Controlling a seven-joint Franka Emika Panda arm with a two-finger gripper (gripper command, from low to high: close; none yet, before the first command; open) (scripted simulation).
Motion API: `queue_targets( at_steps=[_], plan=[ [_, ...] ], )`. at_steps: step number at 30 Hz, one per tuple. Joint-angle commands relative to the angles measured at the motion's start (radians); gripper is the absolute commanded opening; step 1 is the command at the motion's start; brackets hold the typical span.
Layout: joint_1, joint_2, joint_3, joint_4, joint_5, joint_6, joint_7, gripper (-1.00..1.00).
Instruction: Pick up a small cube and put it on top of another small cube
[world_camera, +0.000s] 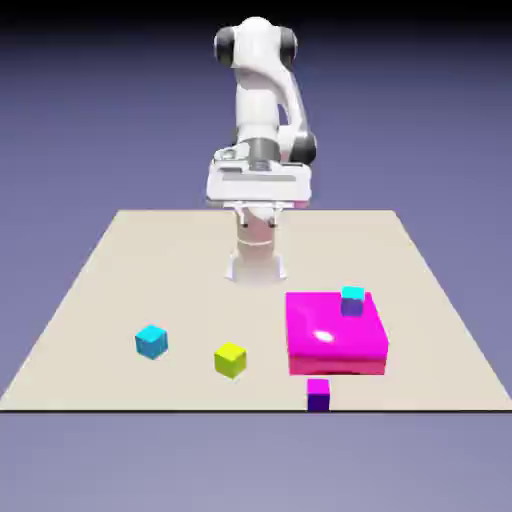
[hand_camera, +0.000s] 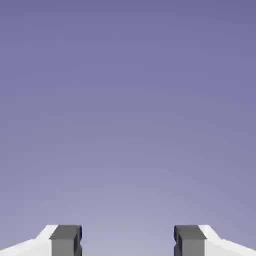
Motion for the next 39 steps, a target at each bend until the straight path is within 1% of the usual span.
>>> queue_targets(
  at_steps=[1, 27, 28, 33, 34, 35, 39],
  plan=[
    [0.016, 0.036, -0.026, 0.013, -0.025, -0.024, -0.022, 0.0],
    [0.42, 0.972, -0.699, 0.358, -0.677, -0.648, -0.579, 0.0],
    [0.42, 0.972, -0.699, 0.358, -0.677, -0.648, -0.579, 0.0],
    [0.326, 1.149, -0.677, 0.372, -0.698, -0.47, -0.541, 0.0],
    [0.326, 1.149, -0.677, 0.372, -0.698, -0.469, -0.541, -1.0],
    [0.326, 1.149, -0.677, 0.372, -0.698, -0.469, -0.541, -1.0],
    [0.403, 1.004, -0.695, 0.361, -0.681, -0.616, -0.572, -1.0]
  ],
)
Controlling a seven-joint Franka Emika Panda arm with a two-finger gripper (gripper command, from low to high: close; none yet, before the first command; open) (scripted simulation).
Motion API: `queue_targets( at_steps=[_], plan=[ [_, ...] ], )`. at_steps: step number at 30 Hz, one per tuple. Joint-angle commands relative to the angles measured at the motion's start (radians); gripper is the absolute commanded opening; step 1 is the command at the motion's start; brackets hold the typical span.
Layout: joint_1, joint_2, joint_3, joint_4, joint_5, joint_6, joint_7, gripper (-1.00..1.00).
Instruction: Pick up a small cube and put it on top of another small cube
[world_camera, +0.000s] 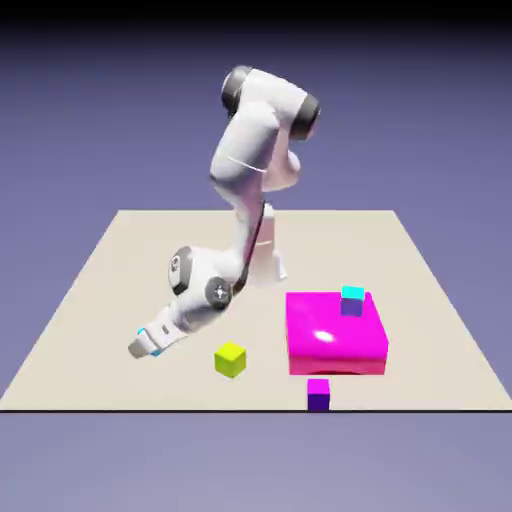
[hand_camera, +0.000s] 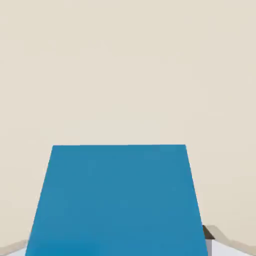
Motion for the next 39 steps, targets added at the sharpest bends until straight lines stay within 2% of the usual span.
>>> queue_targets(
  at_steps=[1, 29, 39],
  plan=[
    [0.016, -0.036, 0.001, -0.005, -0.004, -0.028, -0.006, -1.0],
    [-0.14, -1.027, 1.012, -0.508, -1.189, 0.624, -0.273, -1.0],
    [-0.028, -0.701, 0.928, -0.367, -1.571, 0.434, 0.104, -1.0]
  ],
)
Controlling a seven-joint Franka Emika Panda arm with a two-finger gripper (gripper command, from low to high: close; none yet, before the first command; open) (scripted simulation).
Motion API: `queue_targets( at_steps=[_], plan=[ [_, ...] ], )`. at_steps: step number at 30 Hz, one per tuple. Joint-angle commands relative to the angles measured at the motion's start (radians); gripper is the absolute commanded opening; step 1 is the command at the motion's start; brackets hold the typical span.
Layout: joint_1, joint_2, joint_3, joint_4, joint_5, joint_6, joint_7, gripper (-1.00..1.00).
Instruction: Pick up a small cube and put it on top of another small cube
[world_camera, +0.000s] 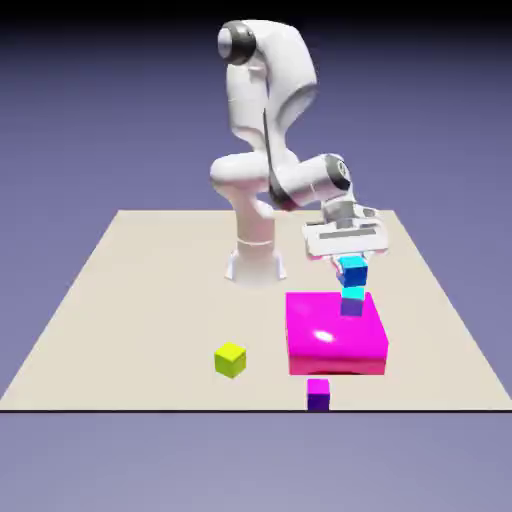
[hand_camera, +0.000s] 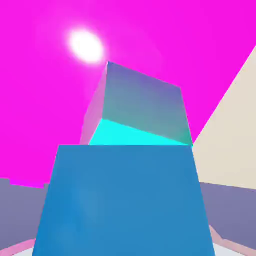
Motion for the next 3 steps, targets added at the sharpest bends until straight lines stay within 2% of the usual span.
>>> queue_targets(
  at_steps=[1, 2, 3],
  plan=[
    [0.001, 0.003, -0.001, 0.001, -0.004, -0.001, 0.004, -1.0],
    [0.001, 0.003, -0.001, 0.001, -0.004, -0.001, 0.004, 1.0],
    [0.001, 0.003, -0.001, 0.001, -0.004, -0.001, 0.004, 1.0]
  ],
)
